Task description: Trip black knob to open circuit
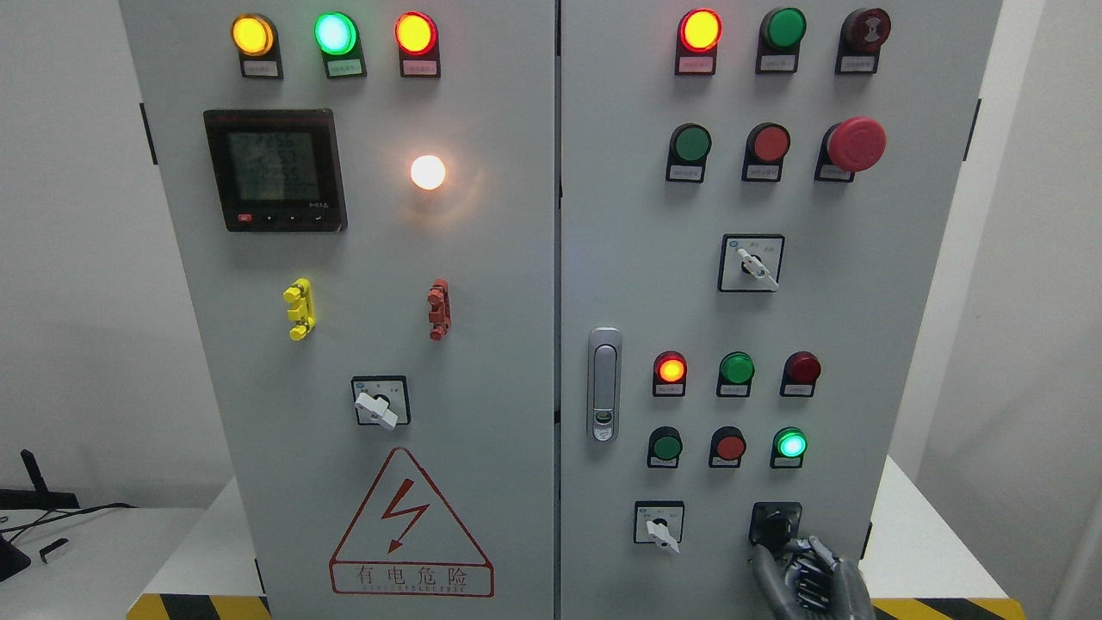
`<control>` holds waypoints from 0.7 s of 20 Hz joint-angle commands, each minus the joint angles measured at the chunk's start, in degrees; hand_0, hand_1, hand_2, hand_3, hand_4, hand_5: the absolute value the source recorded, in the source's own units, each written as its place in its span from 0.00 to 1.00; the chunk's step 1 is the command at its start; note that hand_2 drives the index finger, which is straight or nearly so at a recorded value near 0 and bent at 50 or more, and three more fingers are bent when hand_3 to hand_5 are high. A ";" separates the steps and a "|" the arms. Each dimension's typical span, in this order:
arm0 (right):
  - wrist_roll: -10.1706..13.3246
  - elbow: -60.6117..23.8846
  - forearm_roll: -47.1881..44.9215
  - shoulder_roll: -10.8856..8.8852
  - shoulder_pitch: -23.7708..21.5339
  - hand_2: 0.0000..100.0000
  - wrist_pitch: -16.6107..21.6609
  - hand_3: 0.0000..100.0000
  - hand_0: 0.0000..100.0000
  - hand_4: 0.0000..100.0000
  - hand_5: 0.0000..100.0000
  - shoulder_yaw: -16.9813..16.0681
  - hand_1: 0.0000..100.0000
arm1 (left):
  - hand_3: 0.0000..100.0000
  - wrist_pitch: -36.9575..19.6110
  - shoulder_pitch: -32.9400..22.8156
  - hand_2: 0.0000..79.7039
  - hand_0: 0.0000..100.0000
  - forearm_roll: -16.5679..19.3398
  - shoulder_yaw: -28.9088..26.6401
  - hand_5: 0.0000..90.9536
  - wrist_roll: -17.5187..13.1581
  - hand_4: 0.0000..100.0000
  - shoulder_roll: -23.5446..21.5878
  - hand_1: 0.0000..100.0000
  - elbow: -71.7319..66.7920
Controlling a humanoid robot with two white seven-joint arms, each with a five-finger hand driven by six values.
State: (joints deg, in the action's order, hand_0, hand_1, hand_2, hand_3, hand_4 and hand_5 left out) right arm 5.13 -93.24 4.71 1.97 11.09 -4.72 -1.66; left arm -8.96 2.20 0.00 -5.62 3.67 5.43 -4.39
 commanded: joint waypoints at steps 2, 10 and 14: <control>0.14 0.07 -0.22 0.40 0.33 0.53 0.15 0.95 0.42 1.00 1.00 -0.45 0.63 | 0.00 -0.01 0.00 0.00 0.12 -0.26 0.00 0.00 0.02 0.00 0.02 0.39 0.00; 0.05 0.07 -0.22 0.66 0.25 0.53 0.15 0.95 0.42 1.00 1.00 -0.27 0.63 | 0.00 -0.01 0.00 0.00 0.12 -0.26 0.00 0.00 0.02 0.00 0.02 0.39 0.00; 0.05 0.07 -0.22 0.66 0.25 0.53 0.15 0.95 0.42 1.00 1.00 -0.27 0.63 | 0.00 -0.01 0.00 0.00 0.12 -0.26 0.00 0.00 0.02 0.00 0.02 0.39 0.00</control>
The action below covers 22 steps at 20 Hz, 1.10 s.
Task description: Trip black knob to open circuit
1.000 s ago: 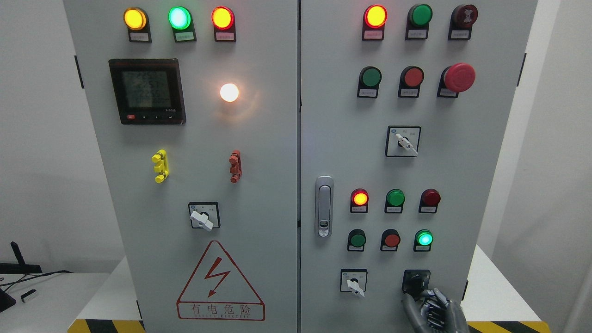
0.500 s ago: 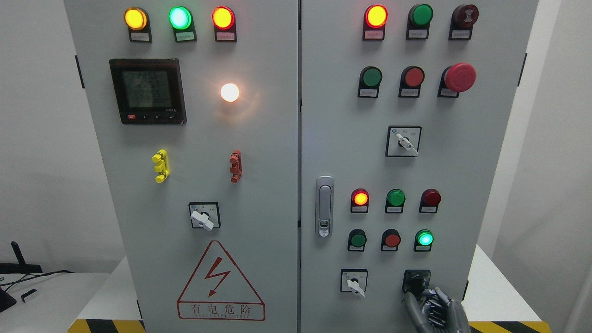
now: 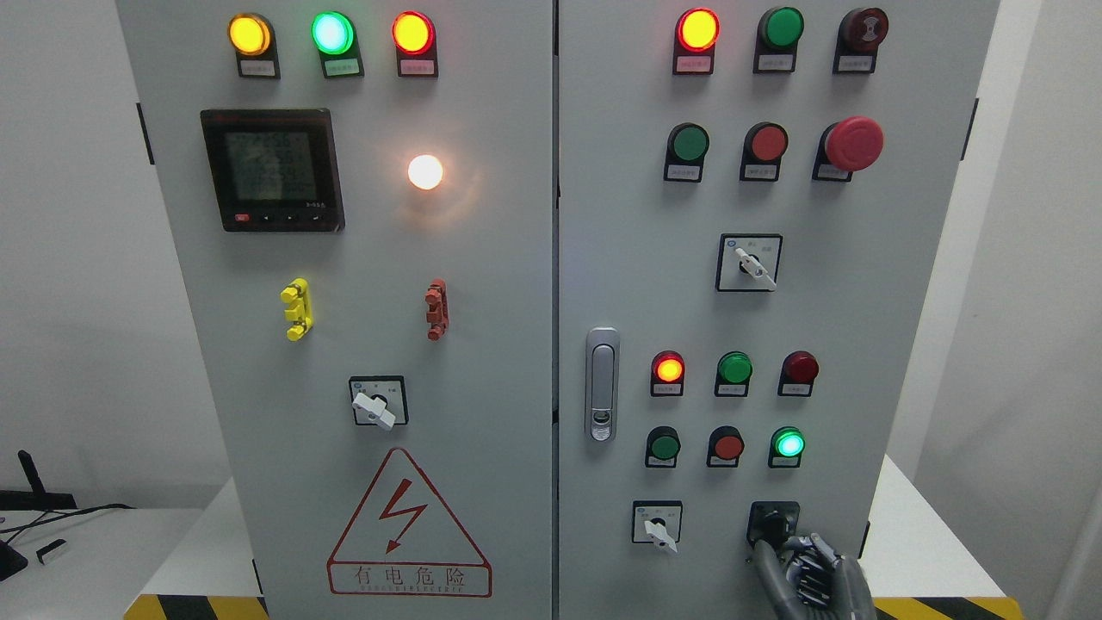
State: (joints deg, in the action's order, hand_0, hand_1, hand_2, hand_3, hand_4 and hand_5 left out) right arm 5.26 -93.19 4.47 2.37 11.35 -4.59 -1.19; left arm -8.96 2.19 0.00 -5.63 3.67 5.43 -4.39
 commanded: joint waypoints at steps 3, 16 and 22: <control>-0.07 0.11 0.01 0.27 -0.01 0.53 0.01 0.95 0.42 1.00 1.00 -0.92 0.63 | 0.00 -0.01 0.00 0.00 0.12 -0.26 0.00 0.00 0.02 0.00 0.02 0.39 0.00; -0.07 0.11 0.45 0.18 -0.19 0.54 0.45 0.96 0.42 1.00 1.00 -1.27 0.62 | 0.00 -0.01 0.00 0.00 0.12 -0.26 0.00 0.00 0.02 0.00 0.02 0.39 0.00; 0.01 0.03 0.80 0.09 -0.37 0.53 0.63 0.95 0.42 1.00 1.00 -1.27 0.62 | 0.00 -0.01 0.00 0.00 0.12 -0.26 0.00 0.00 0.02 0.00 0.02 0.39 0.00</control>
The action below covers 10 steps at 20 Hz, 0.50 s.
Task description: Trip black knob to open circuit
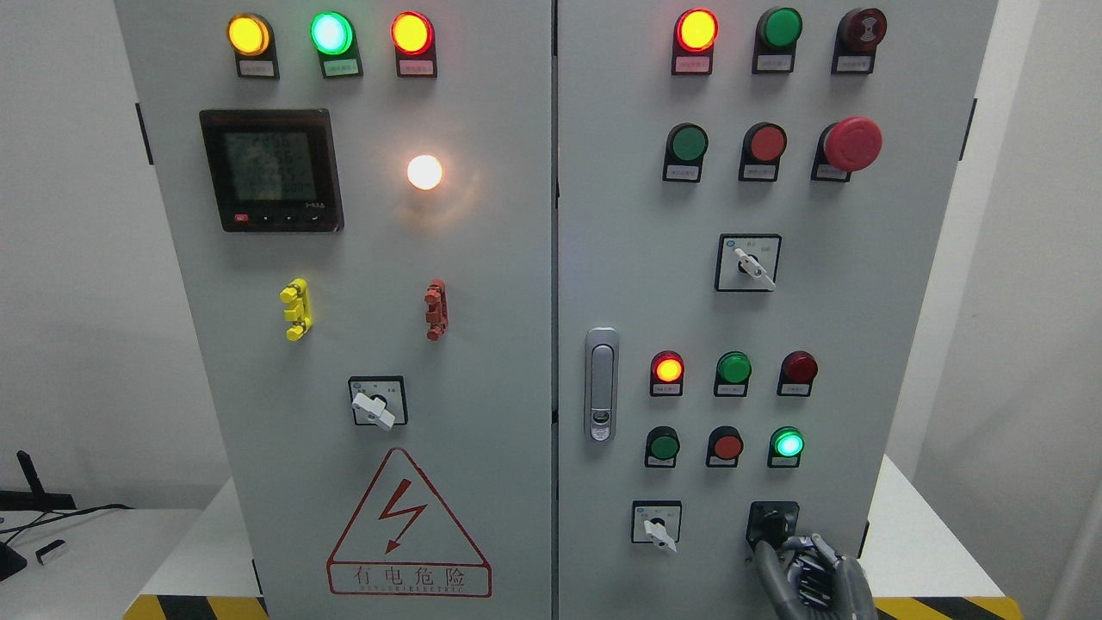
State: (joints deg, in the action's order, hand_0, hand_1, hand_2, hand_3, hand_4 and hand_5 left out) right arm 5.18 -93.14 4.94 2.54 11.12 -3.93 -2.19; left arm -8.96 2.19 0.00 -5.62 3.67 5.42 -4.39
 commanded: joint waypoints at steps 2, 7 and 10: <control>0.18 0.06 0.51 0.01 -0.22 0.53 0.06 0.95 0.42 1.00 1.00 -0.27 0.61 | 0.00 -0.01 0.01 0.00 0.12 -0.26 0.00 0.00 0.02 0.00 -0.06 0.39 0.00; 0.18 0.06 0.60 -0.25 -0.22 0.53 0.06 0.95 0.43 0.99 1.00 -0.53 0.61 | 0.00 -0.01 0.01 0.00 0.12 -0.26 0.00 0.00 0.02 0.00 -0.06 0.39 0.00; 0.10 0.06 0.60 -0.25 -0.22 0.53 0.06 0.95 0.42 0.99 1.00 -0.53 0.61 | 0.00 -0.01 0.01 0.00 0.12 -0.26 0.00 0.00 0.02 0.00 0.03 0.39 0.00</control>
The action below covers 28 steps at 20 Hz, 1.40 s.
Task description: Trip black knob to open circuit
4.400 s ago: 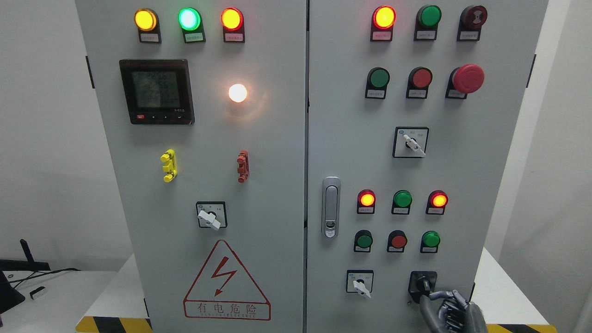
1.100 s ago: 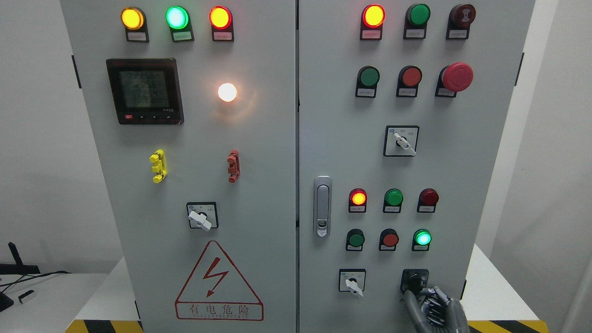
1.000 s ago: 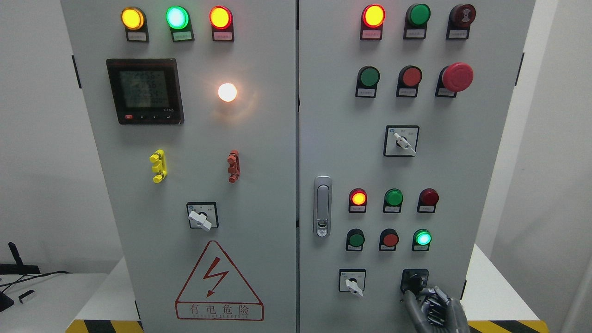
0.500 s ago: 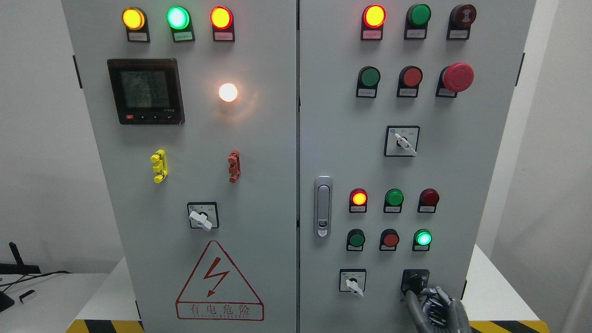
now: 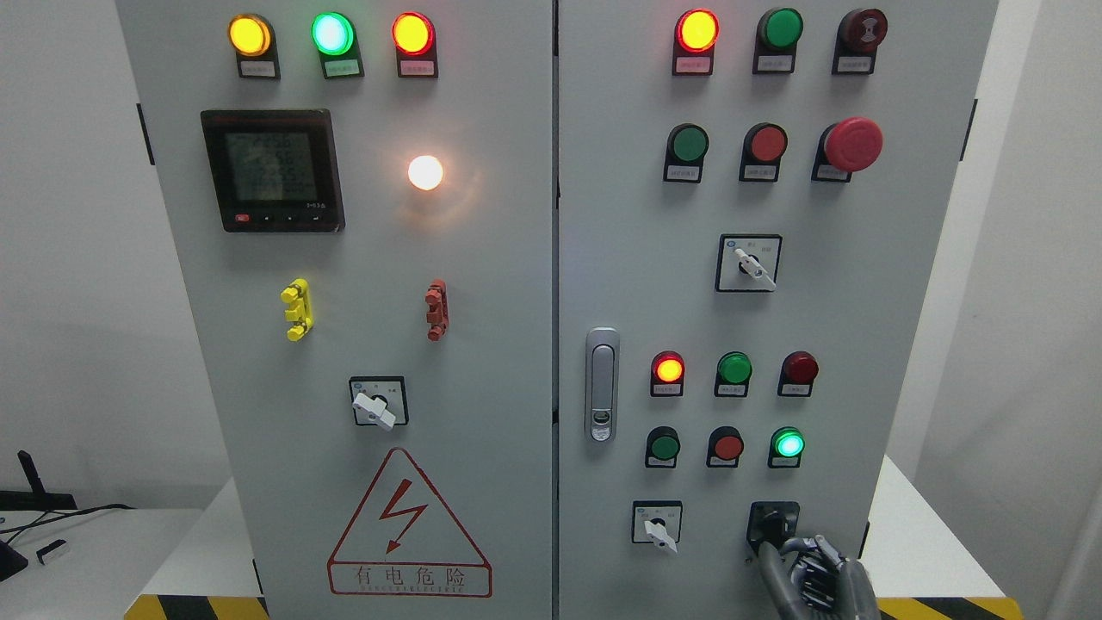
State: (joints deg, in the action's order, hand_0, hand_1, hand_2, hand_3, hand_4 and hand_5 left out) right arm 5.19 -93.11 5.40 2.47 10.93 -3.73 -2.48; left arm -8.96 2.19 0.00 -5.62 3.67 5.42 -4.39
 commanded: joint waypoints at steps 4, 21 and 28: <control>0.08 0.21 0.22 -0.27 -0.12 0.53 -0.05 0.95 0.42 0.99 1.00 -0.33 0.61 | 0.00 -0.01 0.00 0.00 0.12 -0.26 0.00 0.00 0.02 0.00 0.03 0.39 0.00; 0.17 1.00 1.98 -0.80 -0.38 0.51 0.21 0.93 0.42 0.98 1.00 -0.51 0.62 | 0.00 -0.01 0.00 0.00 0.12 -0.26 0.00 0.00 0.02 0.00 -0.06 0.39 0.00; 0.17 1.18 2.33 -1.24 -1.17 0.51 3.19 0.93 0.43 0.97 1.00 -1.21 0.64 | 0.00 -0.01 0.00 0.00 0.12 -0.26 0.00 0.00 0.02 0.00 0.03 0.39 0.00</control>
State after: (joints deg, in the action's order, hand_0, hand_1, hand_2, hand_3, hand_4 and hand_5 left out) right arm 5.36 -92.36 7.36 0.46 10.36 -2.29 -3.11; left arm -8.96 2.19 0.00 -5.62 3.67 5.40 -4.39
